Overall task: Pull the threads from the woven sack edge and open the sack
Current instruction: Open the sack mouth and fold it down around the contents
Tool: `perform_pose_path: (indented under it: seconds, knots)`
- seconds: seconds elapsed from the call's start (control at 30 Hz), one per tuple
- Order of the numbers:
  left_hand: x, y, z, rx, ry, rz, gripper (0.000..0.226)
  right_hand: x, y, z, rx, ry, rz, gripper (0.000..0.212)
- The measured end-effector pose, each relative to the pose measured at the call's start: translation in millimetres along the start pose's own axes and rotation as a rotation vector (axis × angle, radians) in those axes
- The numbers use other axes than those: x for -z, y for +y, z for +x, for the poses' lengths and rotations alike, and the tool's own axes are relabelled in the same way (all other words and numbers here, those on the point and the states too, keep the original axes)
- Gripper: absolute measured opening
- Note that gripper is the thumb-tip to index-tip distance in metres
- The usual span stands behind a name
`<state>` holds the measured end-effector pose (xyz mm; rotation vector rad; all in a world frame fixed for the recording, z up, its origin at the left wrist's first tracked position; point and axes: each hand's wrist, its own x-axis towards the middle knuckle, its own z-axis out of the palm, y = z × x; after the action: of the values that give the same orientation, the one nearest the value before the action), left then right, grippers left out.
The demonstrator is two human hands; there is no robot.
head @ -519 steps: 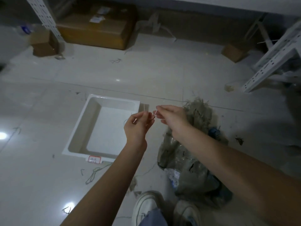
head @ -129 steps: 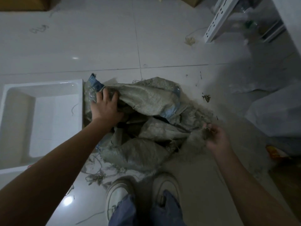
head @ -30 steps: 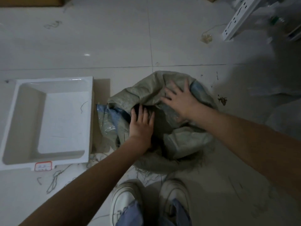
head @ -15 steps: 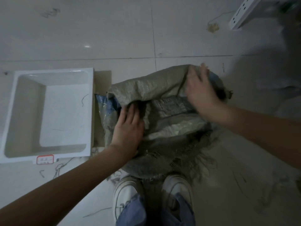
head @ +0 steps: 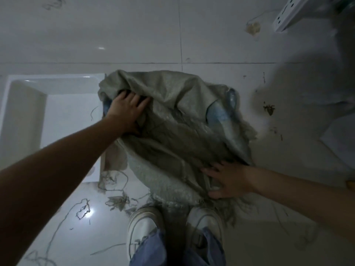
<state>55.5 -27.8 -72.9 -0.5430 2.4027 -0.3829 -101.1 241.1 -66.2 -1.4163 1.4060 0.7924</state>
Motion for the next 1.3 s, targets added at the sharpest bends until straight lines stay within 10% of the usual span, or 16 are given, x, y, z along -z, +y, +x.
perform_pose_path:
  seconds: [0.23, 0.4, 0.6, 0.9, 1.07, 1.3]
  knots:
    - [32, 0, 14, -0.150, 0.065, 0.077, 0.113, 10, -18, -9, -0.009, -0.009, 0.028, 0.074]
    - [55, 78, -3, -0.030, -0.032, -0.228, 0.089, 86, -28, 20, -0.022, 0.572, -0.078, 0.046]
    - [16, 99, -23, -0.078, -0.182, -0.114, 0.128, 103, 30, 54, -0.380, 0.283, -0.236, 0.130]
    - [-3, 53, -20, -0.133, -0.155, -0.093, 0.124, 97, 52, 44, -0.531, 0.278, -0.395, 0.121]
    - [29, 71, -4, -0.172, 0.095, -0.130, 0.069, 104, 2, 57, -0.355, 0.389, -0.433, 0.112]
    - [10, 54, 20, 0.012, -0.143, 0.103, 0.105, 87, 9, 73, -0.400, 0.261, -0.198, 0.115]
